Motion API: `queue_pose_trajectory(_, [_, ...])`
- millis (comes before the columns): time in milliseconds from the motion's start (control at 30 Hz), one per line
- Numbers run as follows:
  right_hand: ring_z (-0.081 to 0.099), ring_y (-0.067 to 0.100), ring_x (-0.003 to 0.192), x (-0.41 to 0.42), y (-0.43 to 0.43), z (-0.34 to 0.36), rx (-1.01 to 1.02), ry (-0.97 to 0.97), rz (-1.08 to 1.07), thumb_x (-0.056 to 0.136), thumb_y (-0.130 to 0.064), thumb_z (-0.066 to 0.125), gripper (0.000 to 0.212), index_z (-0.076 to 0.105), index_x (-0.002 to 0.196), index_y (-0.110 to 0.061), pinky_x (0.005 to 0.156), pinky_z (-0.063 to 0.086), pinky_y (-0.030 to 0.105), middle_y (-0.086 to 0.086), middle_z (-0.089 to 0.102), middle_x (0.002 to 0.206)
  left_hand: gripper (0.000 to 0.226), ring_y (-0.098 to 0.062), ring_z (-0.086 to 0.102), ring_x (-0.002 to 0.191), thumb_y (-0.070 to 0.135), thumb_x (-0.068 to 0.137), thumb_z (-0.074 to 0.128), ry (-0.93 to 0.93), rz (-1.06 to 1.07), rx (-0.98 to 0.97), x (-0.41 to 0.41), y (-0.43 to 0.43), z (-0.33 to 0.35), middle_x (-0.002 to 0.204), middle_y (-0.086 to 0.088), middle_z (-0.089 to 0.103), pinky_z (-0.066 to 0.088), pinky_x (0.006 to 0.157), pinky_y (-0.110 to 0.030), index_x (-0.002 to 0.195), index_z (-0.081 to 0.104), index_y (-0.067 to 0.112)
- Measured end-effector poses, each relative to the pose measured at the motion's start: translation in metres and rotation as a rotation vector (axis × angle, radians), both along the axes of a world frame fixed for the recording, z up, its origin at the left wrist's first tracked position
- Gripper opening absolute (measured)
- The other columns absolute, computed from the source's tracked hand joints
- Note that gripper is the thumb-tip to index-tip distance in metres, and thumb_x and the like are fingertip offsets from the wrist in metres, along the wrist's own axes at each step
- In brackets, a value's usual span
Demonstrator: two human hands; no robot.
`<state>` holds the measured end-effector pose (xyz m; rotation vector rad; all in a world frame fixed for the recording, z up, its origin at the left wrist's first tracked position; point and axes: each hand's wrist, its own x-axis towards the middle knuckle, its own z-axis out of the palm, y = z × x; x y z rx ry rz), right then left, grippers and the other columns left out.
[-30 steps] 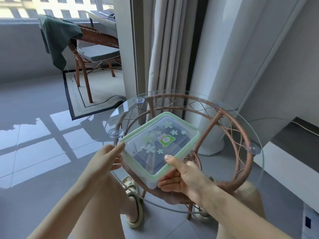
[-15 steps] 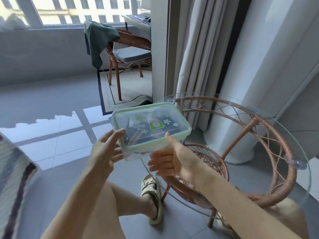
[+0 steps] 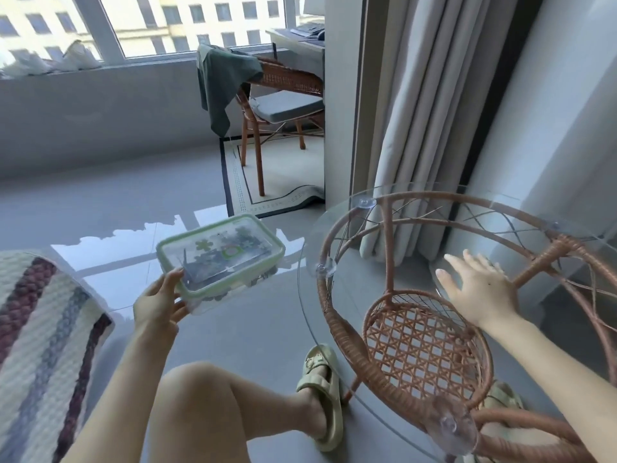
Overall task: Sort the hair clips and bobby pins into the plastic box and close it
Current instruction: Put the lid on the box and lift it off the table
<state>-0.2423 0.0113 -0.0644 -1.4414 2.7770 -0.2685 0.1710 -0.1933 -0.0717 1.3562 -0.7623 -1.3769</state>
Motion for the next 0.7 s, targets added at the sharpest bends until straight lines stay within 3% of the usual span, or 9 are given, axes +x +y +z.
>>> queue_pose_trajectory(100, [0.032, 0.034, 0.137, 0.001, 0.000, -0.002, 0.006, 0.040, 0.000, 0.084, -0.056, 0.017, 0.069, 0.044, 0.136, -0.020, 0.112, 0.021, 0.049, 0.016, 0.040, 0.145, 0.043, -0.030, 0.060, 0.063, 0.022, 0.079, 0.069, -0.068, -0.083, 0.048, -0.012, -0.016, -0.023, 0.097, -0.018, 0.061, 0.057, 0.055, -0.033, 0.118, 0.060, 0.005])
queue_pose_trajectory(200, [0.034, 0.035, 0.135, 0.001, -0.001, -0.004, 0.003, 0.064, -0.003, 0.085, -0.055, 0.018, 0.067, 0.046, 0.135, -0.018, 0.112, 0.023, 0.050, 0.017, 0.042, 0.144, 0.036, -0.025, 0.066, 0.050, 0.021, 0.080, 0.069, -0.101, -0.205, 0.113, -0.032, -0.026, -0.049, 0.088, -0.016, 0.063, 0.058, 0.048, -0.029, 0.112, 0.061, 0.006])
queue_pose_trajectory(267, [0.036, 0.036, 0.134, 0.002, -0.002, -0.005, -0.015, 0.057, -0.007, 0.086, -0.054, 0.020, 0.066, 0.047, 0.134, -0.017, 0.111, 0.024, 0.051, 0.018, 0.043, 0.142, 0.030, -0.020, 0.067, 0.046, 0.021, 0.081, 0.067, -0.100, -0.283, 0.158, -0.048, -0.027, -0.065, 0.083, -0.014, 0.063, 0.058, 0.049, -0.029, 0.108, 0.062, 0.009])
queue_pose_trajectory(433, [0.038, 0.037, 0.133, 0.003, -0.004, -0.004, -0.049, 0.052, 0.000, 0.087, -0.052, 0.026, 0.061, 0.050, 0.131, -0.017, 0.110, 0.025, 0.051, 0.019, 0.046, 0.140, 0.015, -0.025, 0.065, 0.063, 0.020, 0.085, 0.062, -0.130, -0.491, 0.237, -0.099, -0.027, -0.105, 0.083, -0.012, 0.064, 0.057, 0.048, -0.028, 0.097, 0.063, 0.011])
queue_pose_trajectory(600, [0.040, 0.036, 0.132, 0.003, -0.005, -0.002, -0.041, 0.066, -0.008, 0.088, -0.051, 0.030, 0.057, 0.051, 0.130, -0.018, 0.110, 0.027, 0.051, 0.016, 0.047, 0.140, 0.016, -0.011, 0.065, 0.050, 0.020, 0.090, 0.056, -0.146, -0.740, 0.245, -0.162, -0.015, -0.135, 0.071, -0.007, 0.071, 0.053, 0.047, -0.022, 0.091, 0.063, 0.006])
queue_pose_trajectory(700, [0.041, 0.035, 0.131, 0.003, -0.004, -0.002, -0.045, 0.065, -0.016, 0.089, -0.049, 0.032, 0.055, 0.051, 0.130, -0.019, 0.109, 0.028, 0.051, 0.016, 0.048, 0.139, 0.045, -0.018, 0.068, 0.082, 0.026, 0.080, 0.063, -0.198, -0.910, 0.221, -0.200, -0.013, -0.158, 0.115, -0.023, 0.064, 0.057, 0.066, -0.026, 0.115, 0.058, -0.001])
